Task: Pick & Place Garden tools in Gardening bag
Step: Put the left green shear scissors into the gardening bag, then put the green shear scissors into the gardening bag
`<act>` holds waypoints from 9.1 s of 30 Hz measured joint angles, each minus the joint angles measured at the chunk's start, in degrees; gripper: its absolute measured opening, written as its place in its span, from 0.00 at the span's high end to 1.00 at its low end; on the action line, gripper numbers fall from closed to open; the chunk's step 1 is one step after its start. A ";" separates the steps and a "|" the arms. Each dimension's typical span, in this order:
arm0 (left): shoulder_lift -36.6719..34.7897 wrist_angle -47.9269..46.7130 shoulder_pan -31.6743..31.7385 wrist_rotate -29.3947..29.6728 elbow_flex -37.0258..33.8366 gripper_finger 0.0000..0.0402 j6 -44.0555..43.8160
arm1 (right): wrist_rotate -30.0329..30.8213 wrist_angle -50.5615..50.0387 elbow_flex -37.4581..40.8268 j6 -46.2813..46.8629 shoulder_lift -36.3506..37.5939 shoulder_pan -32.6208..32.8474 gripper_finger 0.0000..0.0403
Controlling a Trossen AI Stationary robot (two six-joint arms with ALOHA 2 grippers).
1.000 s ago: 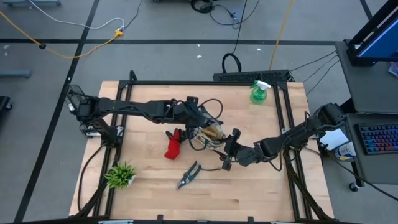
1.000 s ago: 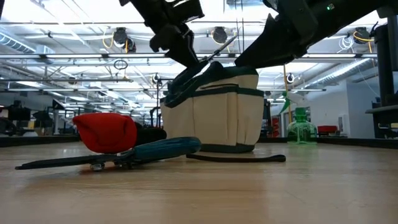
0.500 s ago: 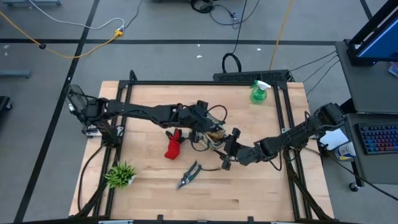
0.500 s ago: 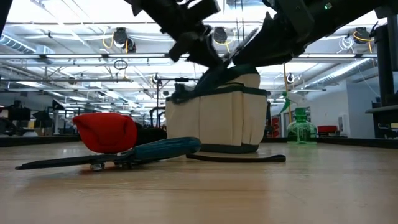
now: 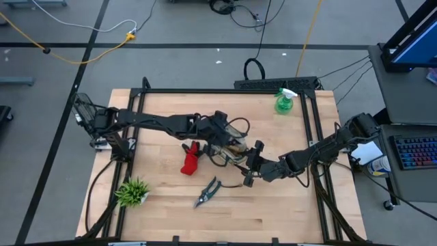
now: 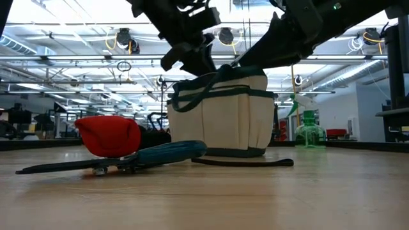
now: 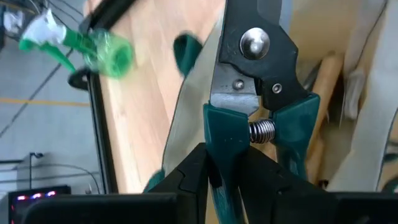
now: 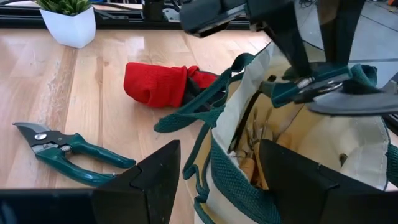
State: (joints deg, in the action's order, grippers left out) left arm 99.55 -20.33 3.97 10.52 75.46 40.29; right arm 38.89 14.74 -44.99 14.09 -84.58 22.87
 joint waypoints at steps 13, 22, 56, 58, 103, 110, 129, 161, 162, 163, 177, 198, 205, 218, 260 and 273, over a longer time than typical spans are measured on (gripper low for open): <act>3.36 -7.23 3.90 -0.70 0.09 0.82 3.07 | 0.03 0.44 0.00 0.00 0.00 0.00 0.47; 8.27 -7.88 2.38 -3.10 0.08 0.82 6.04 | 0.04 0.25 0.00 0.00 0.00 0.00 0.47; 10.00 -7.26 -4.50 18.26 -0.04 0.57 3.73 | 0.02 0.37 0.00 0.04 0.02 -0.02 0.47; 8.74 -7.77 -5.13 18.75 -0.05 0.57 3.94 | 0.02 0.37 0.00 0.04 0.02 -0.02 0.47; -25.64 -35.66 -19.38 19.08 0.07 0.57 -38.04 | -0.13 0.81 0.00 -3.17 0.02 1.47 0.47; -26.95 -36.75 -23.35 20.07 0.02 0.57 -41.16 | -0.17 3.59 0.00 -7.52 0.02 3.20 0.47; -42.85 -18.72 -31.85 26.12 -23.53 0.57 -47.66 | -19.29 14.64 0.02 -15.54 0.02 0.81 0.47; -55.60 10.05 -31.81 25.59 -46.77 0.57 -43.32 | -37.55 21.49 -10.41 -21.79 -13.95 -4.25 0.47; -55.63 10.01 -31.79 25.59 -46.77 0.57 -43.38 | -37.55 19.88 -11.85 -21.18 -14.91 -4.57 0.47; -55.67 9.98 -31.81 25.57 -46.77 0.57 -43.37 | -37.76 17.92 -13.10 -20.72 -15.74 -4.73 0.47; -55.74 9.59 -31.78 25.57 -46.77 0.57 -43.72 | -47.91 10.48 -18.81 -22.32 -24.62 -6.06 0.47; -55.71 9.42 -31.76 25.57 -46.77 0.57 -43.78 | -47.63 2.12 -18.73 -23.85 -29.16 -8.22 0.47; -55.69 9.43 -31.76 25.57 -46.77 0.57 -43.78 | -44.64 1.20 -17.60 -25.75 -29.11 -8.22 0.47; -55.69 9.43 -31.78 25.57 -46.77 0.57 -43.78 | -44.72 1.50 -16.28 -26.26 -29.00 -8.17 0.53; -55.69 9.31 -31.76 25.57 -46.80 0.57 -44.13 | -41.95 3.57 -16.11 -20.81 -24.80 -4.37 0.87; -55.69 9.30 -31.76 25.57 -46.79 0.57 -44.23 | -36.27 2.82 -16.11 -22.66 -16.61 -6.39 0.87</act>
State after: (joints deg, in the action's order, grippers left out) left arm 43.86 -11.03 -27.79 36.10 28.67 -3.95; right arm 2.63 17.56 -61.10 -8.57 -101.18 16.48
